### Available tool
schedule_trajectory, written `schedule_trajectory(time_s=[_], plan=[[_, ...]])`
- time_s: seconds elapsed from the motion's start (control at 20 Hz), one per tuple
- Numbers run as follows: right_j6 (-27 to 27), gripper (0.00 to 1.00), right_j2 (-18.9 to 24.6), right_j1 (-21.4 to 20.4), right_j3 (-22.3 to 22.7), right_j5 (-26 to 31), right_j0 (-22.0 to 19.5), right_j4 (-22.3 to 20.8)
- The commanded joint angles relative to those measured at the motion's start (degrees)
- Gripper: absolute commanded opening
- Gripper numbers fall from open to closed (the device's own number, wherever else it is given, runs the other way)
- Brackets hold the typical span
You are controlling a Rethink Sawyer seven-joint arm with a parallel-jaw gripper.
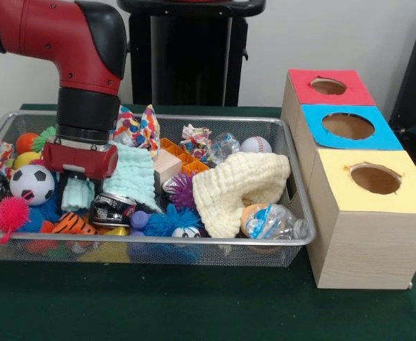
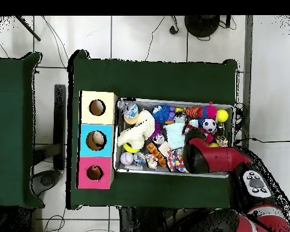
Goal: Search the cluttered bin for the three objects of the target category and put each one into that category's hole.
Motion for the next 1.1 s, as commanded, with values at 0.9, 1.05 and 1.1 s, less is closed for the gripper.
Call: schedule_trajectory(time_s=[0.9,1.05,1.1], plan=[[2.40,1.00,-10.13,8.71,-6.47,-21.50,9.01,11.66],[2.21,1.00,-11.30,9.07,-6.09,-23.65,10.13,13.49],[2.27,1.00,-11.48,9.12,-6.09,-23.89,10.28,13.64]])
